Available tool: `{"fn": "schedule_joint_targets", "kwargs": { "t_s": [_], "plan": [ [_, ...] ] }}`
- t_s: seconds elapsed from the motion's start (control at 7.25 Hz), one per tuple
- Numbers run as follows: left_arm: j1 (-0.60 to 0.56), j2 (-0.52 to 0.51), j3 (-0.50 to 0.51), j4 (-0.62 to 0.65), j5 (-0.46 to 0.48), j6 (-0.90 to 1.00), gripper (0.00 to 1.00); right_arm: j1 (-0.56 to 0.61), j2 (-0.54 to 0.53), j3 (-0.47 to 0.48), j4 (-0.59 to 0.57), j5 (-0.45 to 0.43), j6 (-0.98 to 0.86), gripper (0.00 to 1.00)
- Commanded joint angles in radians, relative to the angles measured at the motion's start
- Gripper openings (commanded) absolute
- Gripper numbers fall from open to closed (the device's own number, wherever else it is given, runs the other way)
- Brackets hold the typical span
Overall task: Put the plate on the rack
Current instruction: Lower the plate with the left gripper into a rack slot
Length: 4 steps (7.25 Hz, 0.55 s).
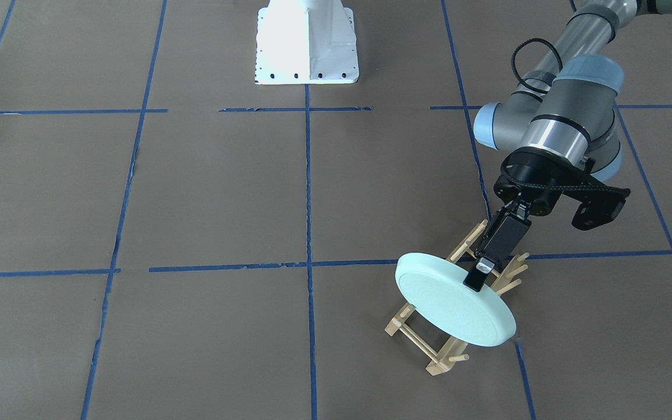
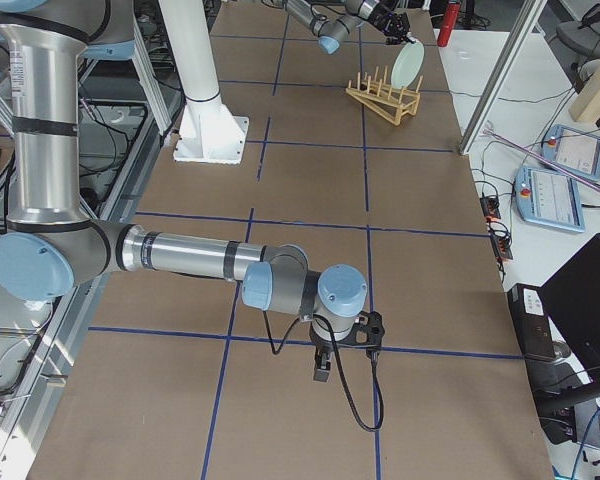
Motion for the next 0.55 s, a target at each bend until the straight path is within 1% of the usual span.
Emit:
{"fn": "schedule_joint_targets", "kwargs": {
  "t_s": [0.0,0.41],
  "plan": [
    [0.002,-0.001,0.033,0.000,0.001,0.000,0.00,0.000,0.000,0.000,0.000,0.000,0.000,1.00],
    [0.004,-0.005,0.062,0.002,0.001,0.000,0.00,0.000,0.000,0.000,0.000,0.000,0.000,1.00]
  ]
}}
